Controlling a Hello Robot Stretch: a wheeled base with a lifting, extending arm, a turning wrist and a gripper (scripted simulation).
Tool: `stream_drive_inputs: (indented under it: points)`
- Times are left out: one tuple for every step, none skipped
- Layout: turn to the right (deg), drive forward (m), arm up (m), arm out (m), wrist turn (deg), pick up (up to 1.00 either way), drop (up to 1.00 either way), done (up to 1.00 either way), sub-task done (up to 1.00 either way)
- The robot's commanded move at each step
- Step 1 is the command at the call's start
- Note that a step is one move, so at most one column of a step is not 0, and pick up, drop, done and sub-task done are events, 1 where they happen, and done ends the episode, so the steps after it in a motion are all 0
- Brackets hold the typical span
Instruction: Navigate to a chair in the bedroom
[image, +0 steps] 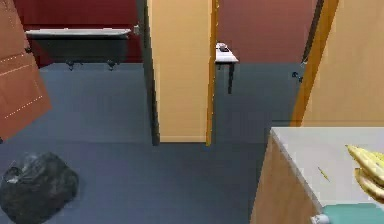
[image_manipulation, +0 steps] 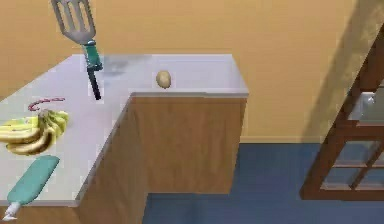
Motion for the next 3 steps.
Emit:
stream_drive_inputs:
  points:
    - [0.0,1.00,0.00,0.00,0.0,0.00,0.00,0.00,0.00]
    - [33.0,0.00,0.00,0.00,0.0,0.00,0.00,0.00,0.00]
    - [0.0,1.00,0.00,0.00,0.0,0.00,0.00,0.00,0.00]
